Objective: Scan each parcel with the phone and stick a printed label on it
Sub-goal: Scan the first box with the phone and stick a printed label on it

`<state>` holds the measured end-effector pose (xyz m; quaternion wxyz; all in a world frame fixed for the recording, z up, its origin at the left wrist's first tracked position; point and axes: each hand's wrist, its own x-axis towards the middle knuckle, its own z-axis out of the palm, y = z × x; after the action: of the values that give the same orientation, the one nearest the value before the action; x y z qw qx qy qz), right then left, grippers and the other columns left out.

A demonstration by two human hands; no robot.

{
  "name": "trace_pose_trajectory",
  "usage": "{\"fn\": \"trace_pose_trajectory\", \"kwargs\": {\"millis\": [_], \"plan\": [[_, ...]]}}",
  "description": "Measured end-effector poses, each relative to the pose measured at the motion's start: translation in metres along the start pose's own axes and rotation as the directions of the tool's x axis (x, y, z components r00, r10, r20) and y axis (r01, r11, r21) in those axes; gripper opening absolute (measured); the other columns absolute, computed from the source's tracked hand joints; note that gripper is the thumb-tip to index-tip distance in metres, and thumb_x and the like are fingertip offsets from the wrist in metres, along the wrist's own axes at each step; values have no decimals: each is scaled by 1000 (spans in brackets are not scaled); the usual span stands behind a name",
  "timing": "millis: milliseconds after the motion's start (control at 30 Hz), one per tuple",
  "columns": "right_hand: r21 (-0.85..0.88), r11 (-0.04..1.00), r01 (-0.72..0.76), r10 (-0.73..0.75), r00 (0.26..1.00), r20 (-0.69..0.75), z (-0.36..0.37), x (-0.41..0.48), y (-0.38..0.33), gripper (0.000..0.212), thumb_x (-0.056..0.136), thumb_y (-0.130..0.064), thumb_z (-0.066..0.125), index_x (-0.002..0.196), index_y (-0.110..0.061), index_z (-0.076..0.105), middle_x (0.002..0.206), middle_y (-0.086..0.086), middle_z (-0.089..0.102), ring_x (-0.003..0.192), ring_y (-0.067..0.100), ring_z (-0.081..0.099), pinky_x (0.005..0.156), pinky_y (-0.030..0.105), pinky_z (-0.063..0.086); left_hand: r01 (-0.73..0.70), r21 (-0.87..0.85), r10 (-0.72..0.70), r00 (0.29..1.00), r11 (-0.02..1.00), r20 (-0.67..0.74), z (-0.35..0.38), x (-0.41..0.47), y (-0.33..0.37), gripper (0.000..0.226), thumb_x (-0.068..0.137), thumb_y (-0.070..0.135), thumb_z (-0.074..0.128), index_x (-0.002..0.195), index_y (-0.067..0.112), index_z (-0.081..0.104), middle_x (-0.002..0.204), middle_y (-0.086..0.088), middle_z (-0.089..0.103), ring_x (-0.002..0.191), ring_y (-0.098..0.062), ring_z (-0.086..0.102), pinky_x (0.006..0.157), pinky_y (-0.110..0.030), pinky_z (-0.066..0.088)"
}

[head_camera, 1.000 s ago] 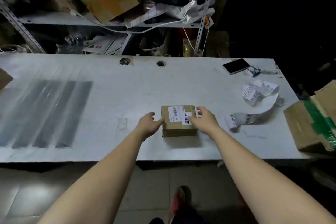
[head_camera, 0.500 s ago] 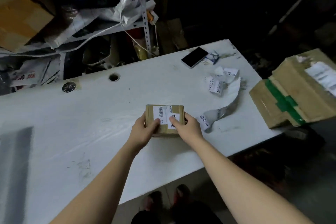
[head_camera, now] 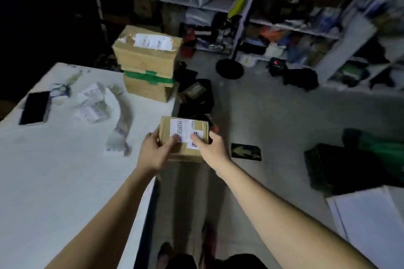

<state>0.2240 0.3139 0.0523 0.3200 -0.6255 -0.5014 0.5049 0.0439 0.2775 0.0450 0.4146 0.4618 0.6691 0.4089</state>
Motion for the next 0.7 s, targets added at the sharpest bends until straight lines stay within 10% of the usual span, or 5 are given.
{"fn": "trace_pose_trajectory", "kwargs": {"millis": [400,700], "plan": [[102,983,-154,183,754,-631,-331,-141,122,26,83,-53,72,91,-29,74,84,-18,74,85,1,68,74,21,52,-294,142,169,812,945,559,342,-90,126,42,80,65,65,100,27,66,97,5,61,99,-20,62,86,-32,47],[294,937,-189,348,424,-836,-519,-286,227,44,83,-60,67,111,-26,74,102,-10,76,99,14,68,94,38,55,-402,-19,217,452,916,865,570,-245,193,19,87,48,72,98,33,67,93,19,74,90,-4,71,80,-26,59]]}}
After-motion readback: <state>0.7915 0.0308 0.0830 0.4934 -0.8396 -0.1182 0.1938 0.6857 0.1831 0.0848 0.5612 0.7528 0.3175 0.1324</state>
